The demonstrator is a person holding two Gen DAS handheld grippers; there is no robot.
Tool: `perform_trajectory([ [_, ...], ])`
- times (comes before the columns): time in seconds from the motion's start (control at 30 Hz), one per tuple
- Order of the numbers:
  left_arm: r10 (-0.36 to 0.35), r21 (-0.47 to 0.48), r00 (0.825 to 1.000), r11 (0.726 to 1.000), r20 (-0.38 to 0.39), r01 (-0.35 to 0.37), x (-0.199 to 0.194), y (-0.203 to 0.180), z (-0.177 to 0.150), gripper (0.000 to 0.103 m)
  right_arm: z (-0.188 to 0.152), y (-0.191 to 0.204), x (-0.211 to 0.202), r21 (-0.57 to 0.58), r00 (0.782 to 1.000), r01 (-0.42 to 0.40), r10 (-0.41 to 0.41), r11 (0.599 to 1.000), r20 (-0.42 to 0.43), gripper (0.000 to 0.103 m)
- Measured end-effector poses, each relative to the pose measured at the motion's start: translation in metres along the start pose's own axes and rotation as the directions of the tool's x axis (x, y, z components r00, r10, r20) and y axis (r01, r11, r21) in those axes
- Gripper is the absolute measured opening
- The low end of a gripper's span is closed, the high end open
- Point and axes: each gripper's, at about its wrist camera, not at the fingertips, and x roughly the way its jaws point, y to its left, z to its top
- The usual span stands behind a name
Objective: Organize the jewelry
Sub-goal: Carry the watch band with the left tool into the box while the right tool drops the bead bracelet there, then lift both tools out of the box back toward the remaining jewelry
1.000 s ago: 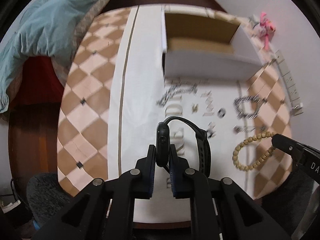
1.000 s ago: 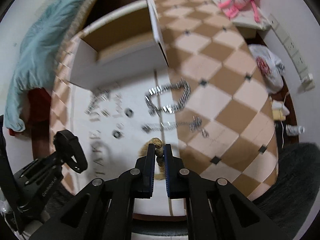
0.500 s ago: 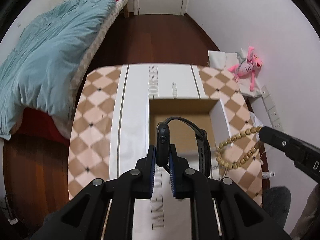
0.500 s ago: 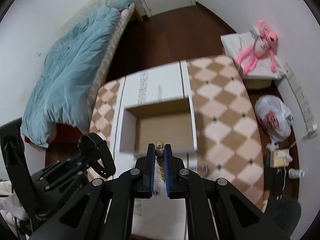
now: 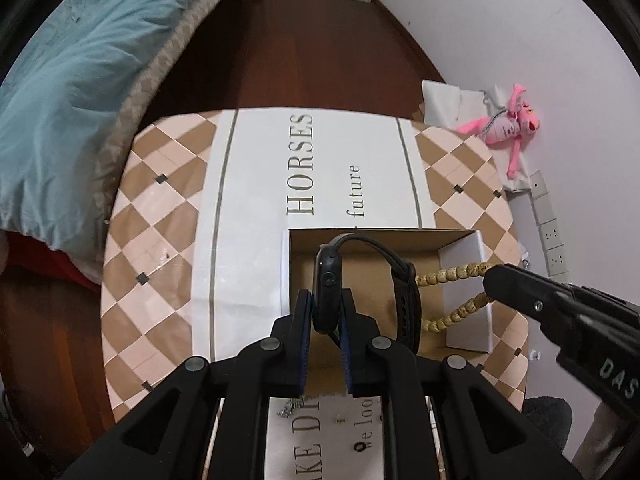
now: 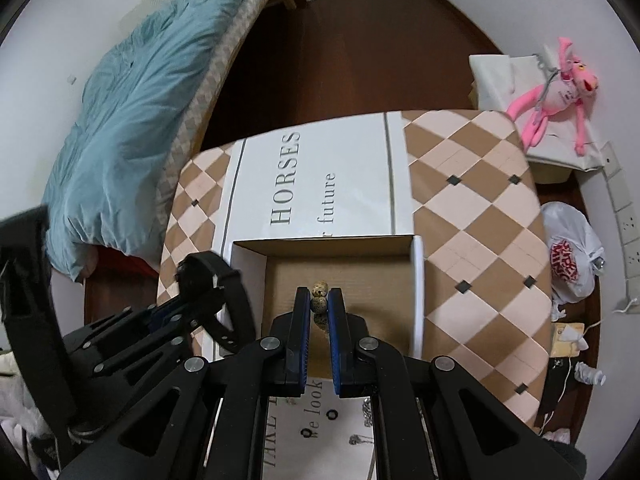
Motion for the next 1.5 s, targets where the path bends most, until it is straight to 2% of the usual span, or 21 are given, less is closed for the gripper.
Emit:
perform_trajectory([
  [0.07,-0.001,-0.012,1.0,1.0,-0.023,0.001,0.006,0.001,0.004,0.013,0.003,0.001,0.007,-0.014,1.0,-0.016,0.016,1.0,-0.019,0.009],
  [0.13,-0.009,-0.014,1.0,1.0,-0.024,0.008,0.007,0.0,0.006,0.019,0.009,-0.002,0.016,-0.001,0.997,-0.045,0.045,0.999,-0.061,0.009],
  [0.17,-0.002,-0.013,1.0,1.0,-0.022,0.002,0.007,0.0,0.008,0.033,0.011,-0.007,0.019,0.01,0.997,-0.04,0.041,0.999,-0.07,0.009],
  [0.2,0.008,-0.013,1.0,1.0,-0.022,-0.009,0.007,0.0,0.009,0.056,0.012,-0.01,0.022,0.009,0.996,-0.031,0.031,0.999,-0.079,0.01],
  [0.23,0.011,-0.02,1.0,1.0,-0.022,-0.012,0.007,0.001,0.01,0.068,0.013,-0.012,0.024,0.008,0.996,-0.028,0.028,1.0,-0.09,0.01],
  [0.27,0.009,-0.032,1.0,0.999,-0.019,-0.009,0.006,0.002,0.01,0.086,0.013,-0.016,0.024,0.011,0.995,-0.019,0.02,1.0,-0.099,0.011],
  [0.3,0.012,-0.039,1.0,0.999,-0.012,-0.013,0.005,0.004,0.01,0.088,0.012,-0.019,0.023,0.012,0.995,-0.006,0.007,1.0,-0.096,0.016],
  [0.33,0.025,-0.041,1.0,0.999,-0.011,-0.026,0.005,0.005,0.011,0.088,0.012,-0.022,0.021,0.011,0.996,0.013,-0.012,1.0,-0.092,0.03],
  [0.37,0.047,-0.043,0.999,0.998,-0.008,-0.047,0.004,0.006,0.011,0.088,0.01,-0.025,0.018,0.008,0.996,0.031,-0.03,0.999,-0.085,0.039],
  [0.4,0.064,-0.041,0.998,0.997,-0.001,-0.064,0.004,0.007,0.011,0.088,0.009,-0.027,0.016,0.006,0.996,0.044,-0.043,0.999,-0.079,0.058],
  [0.43,0.081,-0.04,0.997,0.996,0.008,-0.081,0.002,0.007,0.01,0.088,0.008,-0.029,0.014,0.002,0.995,0.07,-0.069,0.998,-0.07,0.072],
  [0.53,0.137,-0.039,0.99,0.99,0.043,-0.136,-0.001,0.01,0.004,0.09,-0.001,-0.03,0.011,-0.027,0.982,0.186,-0.187,0.982,-0.042,0.092],
  [0.63,0.186,-0.04,0.98,0.982,0.068,-0.184,-0.001,0.012,-0.003,0.09,-0.013,-0.031,0.017,-0.052,0.961,0.274,-0.275,0.96,-0.034,0.098],
  [0.8,0.242,-0.027,0.967,0.97,0.086,-0.24,0.005,0.014,-0.019,0.096,-0.034,-0.034,0.032,-0.063,0.935,0.351,-0.353,0.934,-0.035,0.099],
  [0.97,0.259,-0.024,0.962,0.966,0.089,-0.258,0.006,0.013,-0.03,0.097,-0.044,-0.035,0.036,-0.047,0.932,0.36,-0.362,0.932,-0.032,0.099],
  [1.13,0.256,-0.037,0.961,0.967,0.108,-0.253,-0.005,0.013,-0.036,0.097,-0.05,-0.031,0.025,-0.02,0.94,0.341,-0.341,0.94,-0.012,0.099],
  [1.3,0.256,-0.052,0.954,0.967,0.154,-0.251,-0.03,0.01,-0.044,0.097,-0.058,-0.019,-0.004,-0.021,0.94,0.337,-0.335,0.941,0.057,0.099],
  [1.4,0.277,-0.062,0.942,0.961,0.189,-0.27,-0.049,0.009,-0.054,0.097,-0.066,-0.009,-0.024,-0.027,0.934,0.346,-0.341,0.938,0.108,0.099],
  [1.5,0.277,-0.075,0.937,0.961,0.212,-0.267,-0.067,0.01,-0.063,0.097,-0.072,-0.001,-0.043,-0.023,0.927,0.35,-0.342,0.937,0.152,0.099],
])
